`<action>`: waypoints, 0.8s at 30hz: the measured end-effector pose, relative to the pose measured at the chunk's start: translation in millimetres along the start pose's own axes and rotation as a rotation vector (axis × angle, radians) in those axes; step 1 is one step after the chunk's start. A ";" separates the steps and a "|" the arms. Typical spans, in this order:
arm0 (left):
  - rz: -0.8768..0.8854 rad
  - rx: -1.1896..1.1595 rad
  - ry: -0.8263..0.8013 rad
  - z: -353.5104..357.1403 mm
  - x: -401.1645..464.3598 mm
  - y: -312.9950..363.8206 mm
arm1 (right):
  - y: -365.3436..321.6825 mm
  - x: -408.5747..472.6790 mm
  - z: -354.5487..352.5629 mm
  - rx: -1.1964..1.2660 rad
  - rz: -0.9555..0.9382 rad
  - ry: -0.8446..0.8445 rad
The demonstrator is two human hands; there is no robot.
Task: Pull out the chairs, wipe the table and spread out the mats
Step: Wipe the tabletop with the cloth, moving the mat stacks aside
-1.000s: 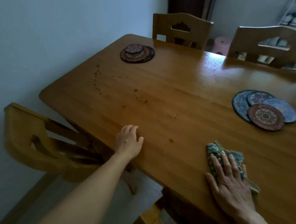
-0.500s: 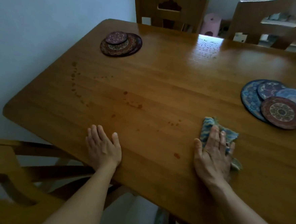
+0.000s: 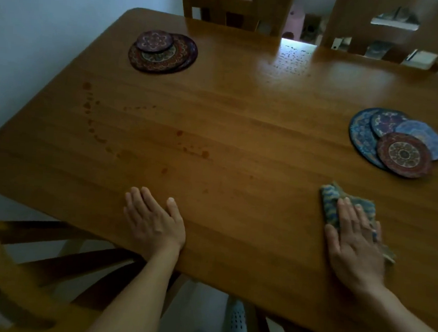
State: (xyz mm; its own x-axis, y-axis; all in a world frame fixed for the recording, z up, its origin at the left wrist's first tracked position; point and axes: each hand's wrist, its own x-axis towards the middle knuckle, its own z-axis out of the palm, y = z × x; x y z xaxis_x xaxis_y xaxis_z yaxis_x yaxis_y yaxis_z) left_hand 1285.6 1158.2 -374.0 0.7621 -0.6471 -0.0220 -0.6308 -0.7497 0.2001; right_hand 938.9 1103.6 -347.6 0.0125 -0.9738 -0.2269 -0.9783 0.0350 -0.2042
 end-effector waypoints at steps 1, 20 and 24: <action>0.003 -0.001 0.007 0.5 0.1 -0.3 | -13.5 15.0 0.3 0.011 0.072 0.028; 0.036 -0.002 0.036 0.9 -1.6 -1.1 | -73.1 19.0 15.3 -0.080 -0.510 -0.079; 0.028 -0.018 0.030 1.8 -0.2 -2.0 | -130.2 81.1 18.6 -0.039 -0.181 0.025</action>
State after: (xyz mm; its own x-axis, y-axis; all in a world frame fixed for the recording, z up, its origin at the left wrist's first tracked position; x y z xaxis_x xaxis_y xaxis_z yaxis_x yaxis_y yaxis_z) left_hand 1286.4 1159.6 -376.2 0.7482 -0.6634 0.0133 -0.6497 -0.7284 0.2174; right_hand 1071.1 1024.2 -357.2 0.1841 -0.9688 -0.1660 -0.9679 -0.1492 -0.2023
